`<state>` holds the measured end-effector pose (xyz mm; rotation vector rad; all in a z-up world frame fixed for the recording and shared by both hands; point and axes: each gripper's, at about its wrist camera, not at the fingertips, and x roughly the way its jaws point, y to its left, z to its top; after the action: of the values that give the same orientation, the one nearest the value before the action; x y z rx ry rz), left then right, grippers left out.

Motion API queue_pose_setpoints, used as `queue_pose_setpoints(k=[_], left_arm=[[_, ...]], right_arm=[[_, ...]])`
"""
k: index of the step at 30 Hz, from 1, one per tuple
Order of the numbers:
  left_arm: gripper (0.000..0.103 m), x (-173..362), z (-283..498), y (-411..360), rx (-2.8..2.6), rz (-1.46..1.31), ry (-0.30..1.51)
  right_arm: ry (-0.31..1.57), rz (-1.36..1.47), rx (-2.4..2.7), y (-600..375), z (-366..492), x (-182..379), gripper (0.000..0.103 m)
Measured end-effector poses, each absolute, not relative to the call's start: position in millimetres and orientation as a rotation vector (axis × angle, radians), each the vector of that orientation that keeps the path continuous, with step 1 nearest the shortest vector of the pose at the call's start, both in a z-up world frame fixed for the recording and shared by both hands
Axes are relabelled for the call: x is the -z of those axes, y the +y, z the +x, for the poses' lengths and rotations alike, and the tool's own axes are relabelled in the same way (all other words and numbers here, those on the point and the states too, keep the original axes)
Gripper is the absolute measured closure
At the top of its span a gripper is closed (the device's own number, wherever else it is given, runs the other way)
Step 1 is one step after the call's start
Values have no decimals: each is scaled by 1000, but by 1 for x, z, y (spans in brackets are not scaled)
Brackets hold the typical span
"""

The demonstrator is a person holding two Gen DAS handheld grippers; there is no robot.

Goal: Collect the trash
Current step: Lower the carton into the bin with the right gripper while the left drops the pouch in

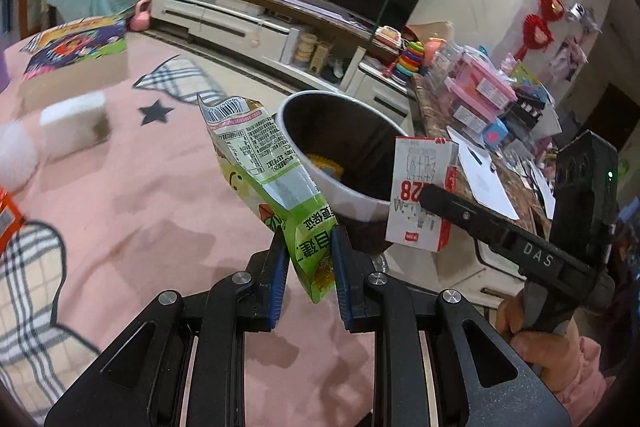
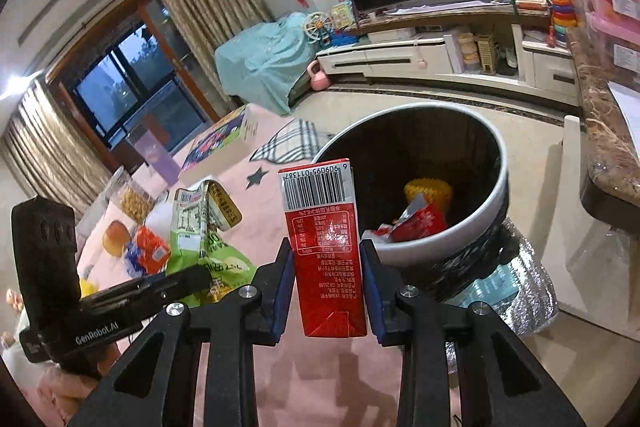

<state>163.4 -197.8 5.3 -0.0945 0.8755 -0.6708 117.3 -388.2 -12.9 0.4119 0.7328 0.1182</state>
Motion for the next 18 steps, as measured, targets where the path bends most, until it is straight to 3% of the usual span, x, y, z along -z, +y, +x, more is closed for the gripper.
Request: queue_pose_setpoints(k=[18], left_arm=[[84,-19,200,-267,737,-15,872]], right_arm=[[710,469,-67,-436,156,8,71]])
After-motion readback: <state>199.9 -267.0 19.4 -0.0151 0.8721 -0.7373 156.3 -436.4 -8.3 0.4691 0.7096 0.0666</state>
